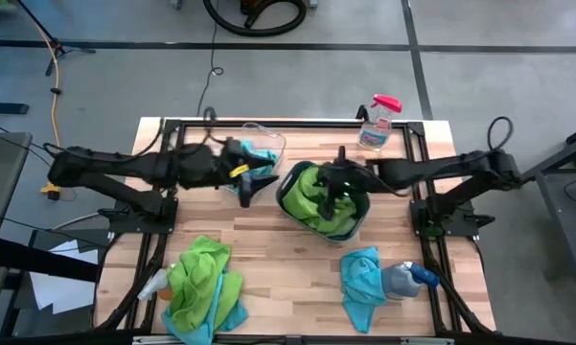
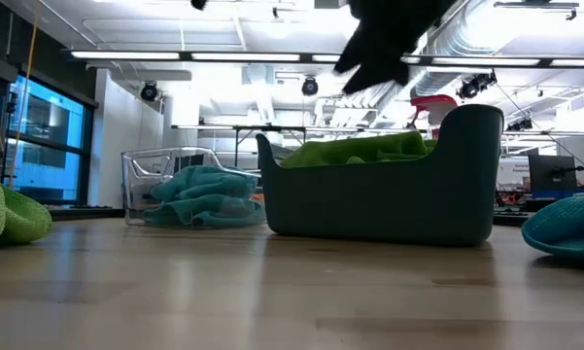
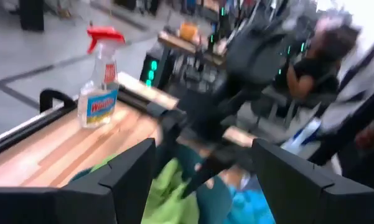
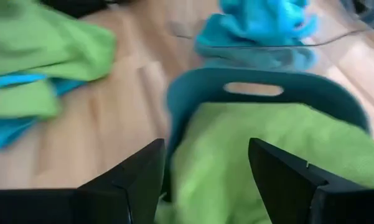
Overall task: Sort microfiber towel by color & place in baskets
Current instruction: Put the green microfiber towel into the blue bin
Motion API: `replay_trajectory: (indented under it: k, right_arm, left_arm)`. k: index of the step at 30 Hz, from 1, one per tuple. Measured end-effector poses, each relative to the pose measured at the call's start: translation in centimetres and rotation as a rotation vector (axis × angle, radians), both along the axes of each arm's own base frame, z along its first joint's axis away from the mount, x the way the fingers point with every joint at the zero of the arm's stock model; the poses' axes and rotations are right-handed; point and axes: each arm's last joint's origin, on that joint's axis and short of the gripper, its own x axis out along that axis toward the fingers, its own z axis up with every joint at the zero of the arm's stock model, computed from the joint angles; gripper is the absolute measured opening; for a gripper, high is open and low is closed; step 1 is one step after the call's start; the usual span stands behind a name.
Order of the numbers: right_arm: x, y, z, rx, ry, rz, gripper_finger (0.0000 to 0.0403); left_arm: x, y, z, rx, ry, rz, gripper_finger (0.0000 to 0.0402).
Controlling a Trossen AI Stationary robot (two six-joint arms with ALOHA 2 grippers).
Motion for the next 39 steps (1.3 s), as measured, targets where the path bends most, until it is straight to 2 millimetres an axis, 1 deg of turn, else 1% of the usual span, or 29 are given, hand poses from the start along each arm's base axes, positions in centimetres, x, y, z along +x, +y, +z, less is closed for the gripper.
replay_trajectory:
  k: [3, 6, 8, 11, 16, 18, 20, 23, 26, 32, 36, 39]
  right_arm:
    - [1.9, -1.2, -1.3, -0.023, 0.051, -0.06, 0.0229]
    - [3.3, -1.5, -3.3, -0.069, 0.127, -0.105, 0.0229]
    - [3.7, -1.6, -5.1, -0.082, 0.21, -0.151, 0.0229]
    - [4.2, -1.3, -7.8, -0.035, 0.31, -0.207, 0.0229]
    - [5.2, -0.3, -11.7, -0.014, 0.396, -0.219, 0.0229]
    - [5.5, -0.1, -12.7, -0.007, 0.418, -0.22, 0.0229]
    - [5.6, 0.0, -13.1, 0.005, 0.423, -0.215, 0.0229]
    - [5.6, 0.0, -12.9, 0.008, 0.418, -0.213, 0.0229]
    - [5.3, 0.0, -11.4, 0.008, 0.398, -0.192, 0.0229]
    - [4.9, 0.1, -6.2, -0.025, 0.258, -0.131, 0.0229]
    - [3.8, 0.0, -2.6, -0.069, 0.154, -0.115, 0.0229]
    - [2.7, -0.2, -0.6, -0.101, 0.102, -0.12, 0.0229]
  left_arm:
    - [-1.1, -0.6, 0.2, -0.013, -0.04, 0.046, 0.0255]
    - [-1.7, -1.0, 0.6, -0.012, -0.066, 0.063, 0.0255]
    - [-1.7, -1.3, 0.8, -0.014, -0.081, 0.063, 0.0255]
    - [-1.8, -1.5, 0.9, -0.016, -0.094, 0.053, 0.0255]
    - [-1.8, -1.6, 0.8, -0.014, -0.091, 0.058, 0.0255]
    - [-1.8, -1.6, 0.9, -0.012, -0.093, 0.061, 0.0255]
    - [-1.8, -1.6, 0.9, -0.011, -0.092, 0.068, 0.0255]
    - [-1.8, -1.6, 0.9, -0.002, -0.09, 0.068, 0.0255]
    - [-1.8, -1.6, 0.9, 0.008, -0.088, 0.067, 0.0255]
    - [-1.8, -1.6, 0.9, 0.019, -0.088, 0.059, 0.0255]
    - [-2.1, -1.6, 1.2, 0.032, -0.099, 0.04, 0.0255]
    - [-2.5, -1.5, 1.4, 0.036, -0.104, 0.033, 0.0255]
